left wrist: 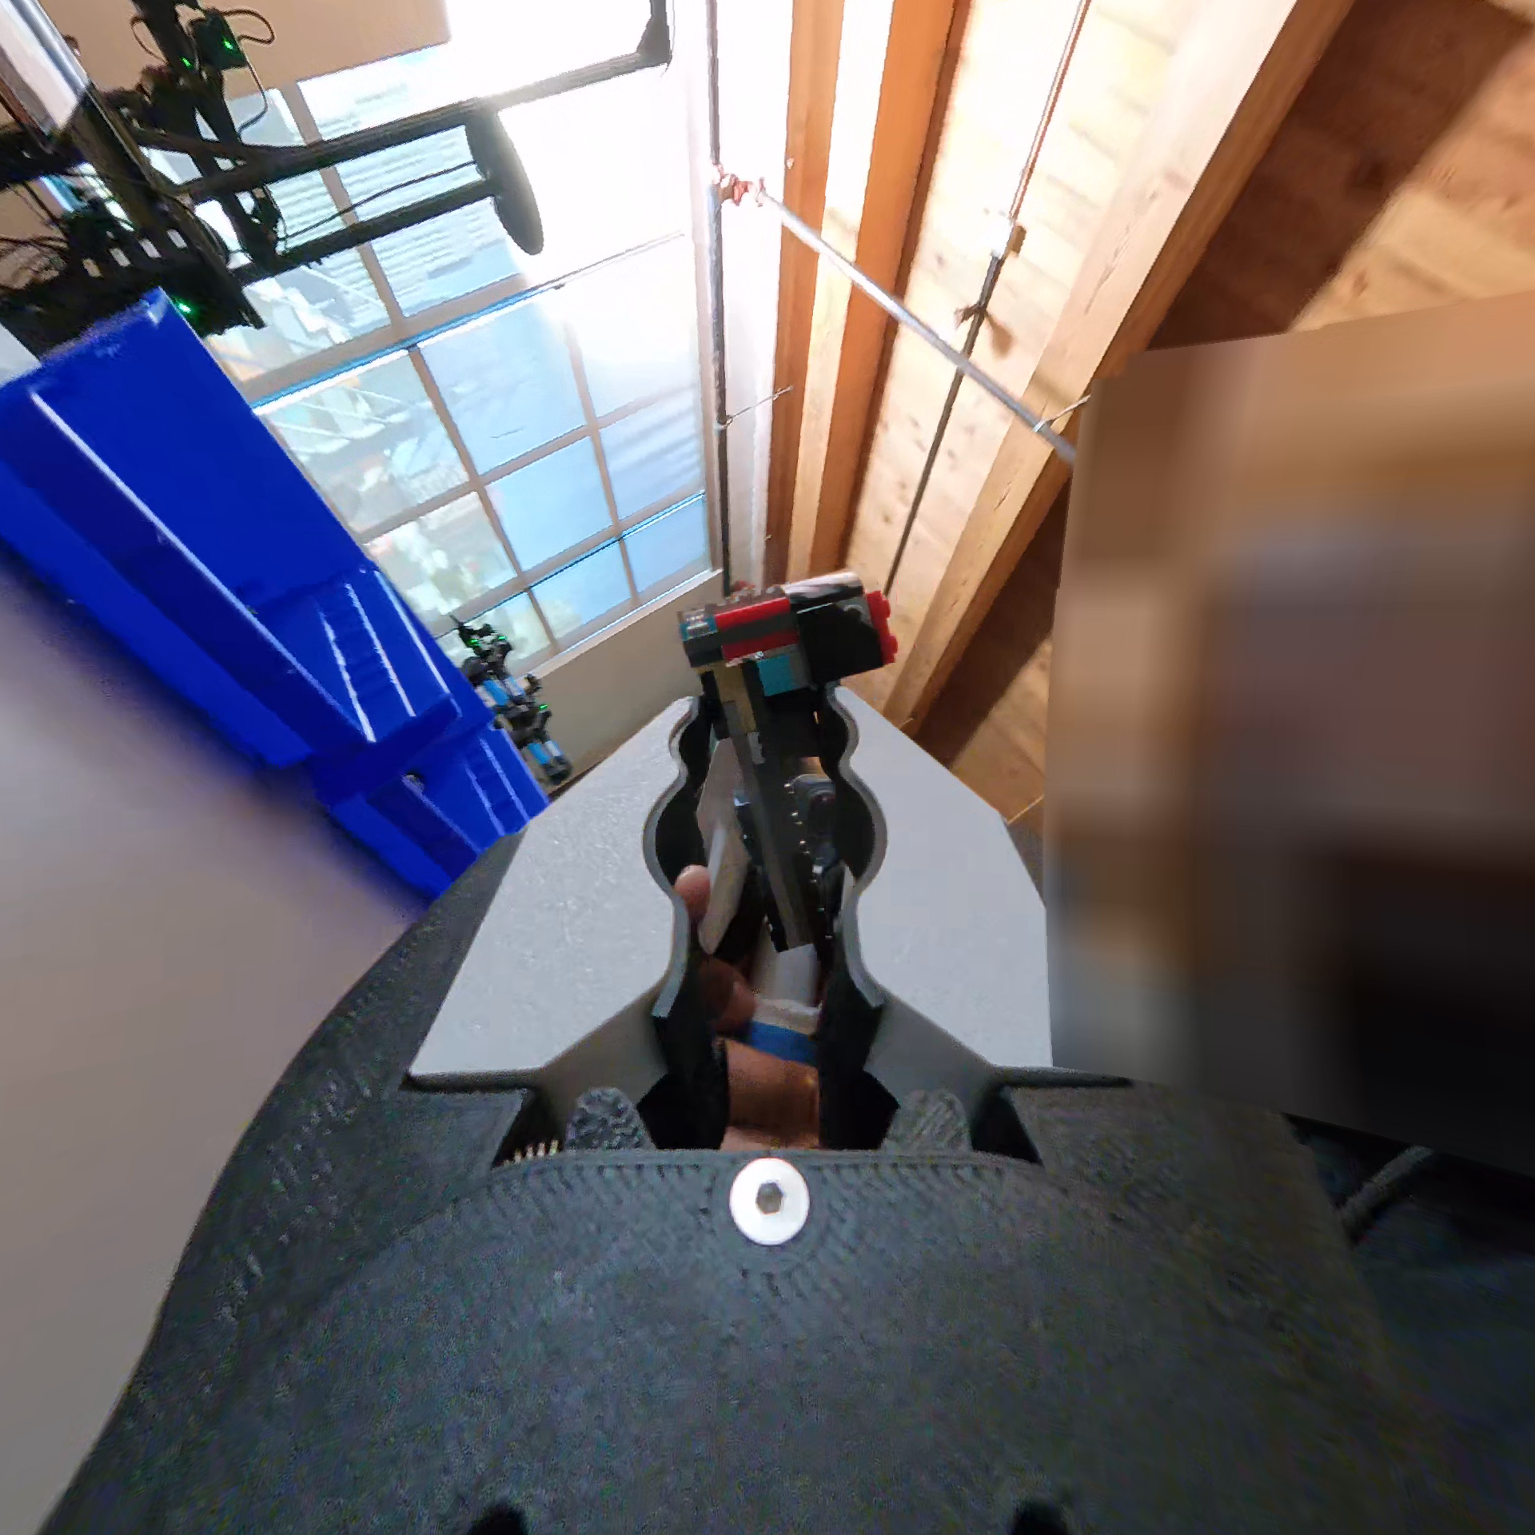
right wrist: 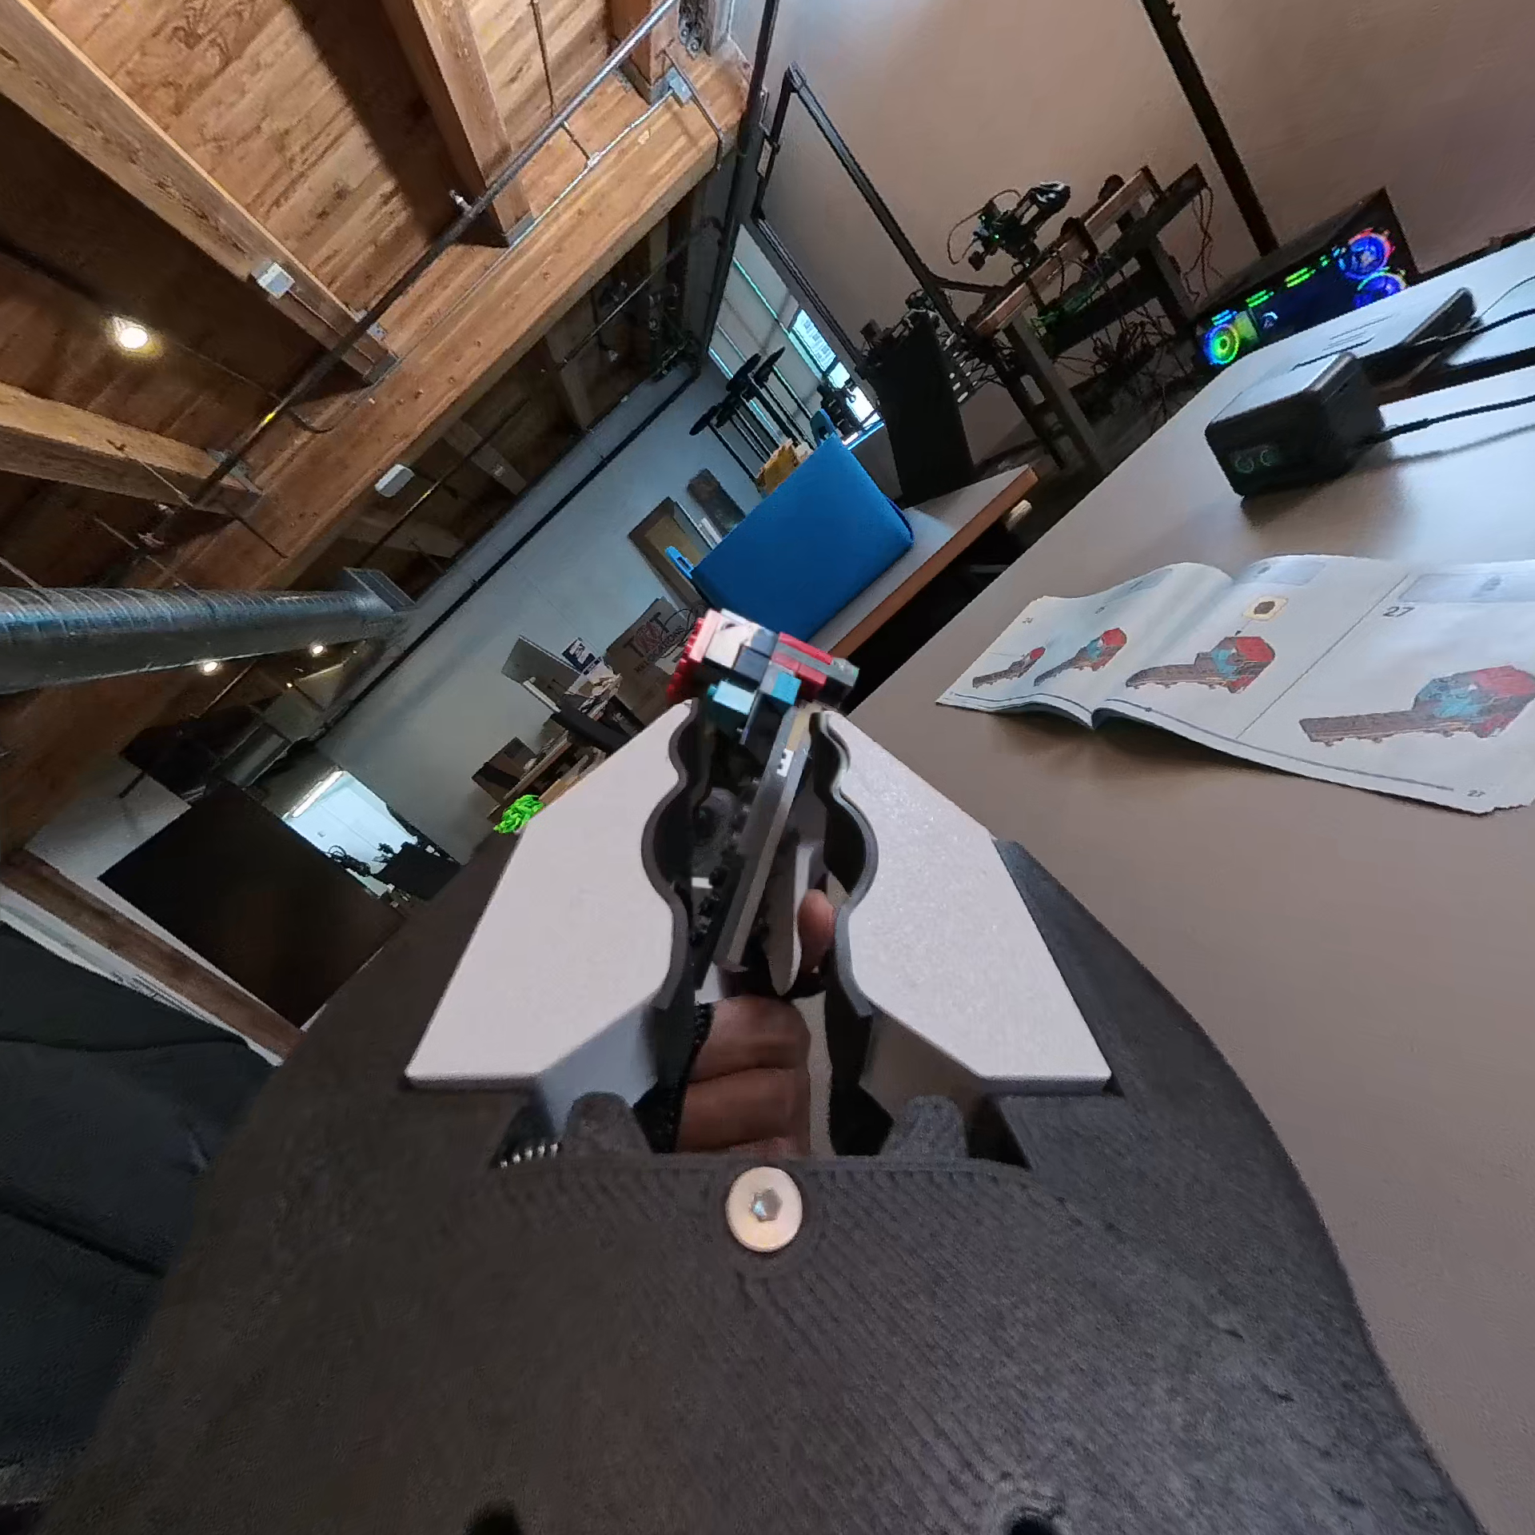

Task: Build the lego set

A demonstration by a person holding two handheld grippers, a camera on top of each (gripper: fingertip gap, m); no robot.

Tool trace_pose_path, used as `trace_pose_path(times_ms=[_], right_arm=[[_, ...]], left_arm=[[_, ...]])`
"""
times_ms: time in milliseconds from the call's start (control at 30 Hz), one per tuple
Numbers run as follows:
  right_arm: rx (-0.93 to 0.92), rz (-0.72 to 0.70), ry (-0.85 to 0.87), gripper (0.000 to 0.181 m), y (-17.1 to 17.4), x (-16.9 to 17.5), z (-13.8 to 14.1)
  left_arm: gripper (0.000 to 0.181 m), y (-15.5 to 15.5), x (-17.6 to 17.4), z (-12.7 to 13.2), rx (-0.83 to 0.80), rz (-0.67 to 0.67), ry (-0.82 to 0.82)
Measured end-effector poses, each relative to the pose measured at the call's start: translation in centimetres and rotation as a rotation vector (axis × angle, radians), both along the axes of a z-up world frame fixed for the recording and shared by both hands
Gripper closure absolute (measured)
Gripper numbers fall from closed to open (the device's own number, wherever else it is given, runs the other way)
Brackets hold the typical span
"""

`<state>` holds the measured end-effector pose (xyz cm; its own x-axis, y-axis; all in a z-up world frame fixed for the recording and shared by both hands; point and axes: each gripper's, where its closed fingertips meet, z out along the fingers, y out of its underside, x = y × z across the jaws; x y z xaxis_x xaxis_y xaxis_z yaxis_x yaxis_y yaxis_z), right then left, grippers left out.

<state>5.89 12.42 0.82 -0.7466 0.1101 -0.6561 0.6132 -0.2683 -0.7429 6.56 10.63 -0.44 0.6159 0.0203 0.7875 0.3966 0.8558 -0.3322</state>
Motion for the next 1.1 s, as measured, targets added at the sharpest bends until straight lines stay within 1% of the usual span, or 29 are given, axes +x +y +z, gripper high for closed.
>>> trace_pose_path(times_ms=[33,67,100,267,367,500,633,800,1100], right_arm=[[0.004,-0.003,0.006,0.158,0.1,-0.2,0.0],[0.016,-0.009,0.014,0.158,0.3,-0.4,-0.2],[0.031,-0.013,0.017,0.157,0.5,-0.6,-0.5],[0.065,0.038,0.006,0.155,1.2,-0.3,-1.6],[0.078,0.083,-0.015,0.155,1.4,0.5,-2.4],[0.044,0.166,-0.072,0.154,1.3,2.0,-3.0],[0.018,0.275,-0.117,0.153,0.8,4.1,-3.1],[0.020,0.351,-0.156,0.153,0.2,6.3,-3.8],[0.024,0.404,-0.193,0.153,-0.5,7.5,-4.6]], left_arm=[[0.154,0.1,-0.2,0.1,-0.030,0.005,-0.002],[0.150,0.2,-0.3,0.1,-0.053,0.009,-0.011],[0.154,0.2,-0.6,0.1,-0.071,0.009,-0.028],[0.154,0.3,-1.4,-1.1,-0.173,-0.004,-0.134],[0.154,0.1,-0.9,-1.0,-0.161,-0.020,-0.150],[0.154,0.2,0.1,-0.9,-0.130,-0.046,-0.165],[0.154,0.8,1.5,-1.2,-0.153,-0.034,-0.165],[0.154,0.6,3.1,-1.5,-0.137,-0.015,-0.159],[0.154,1.0,4.3,-2.1,-0.163,-0.002,-0.142]])
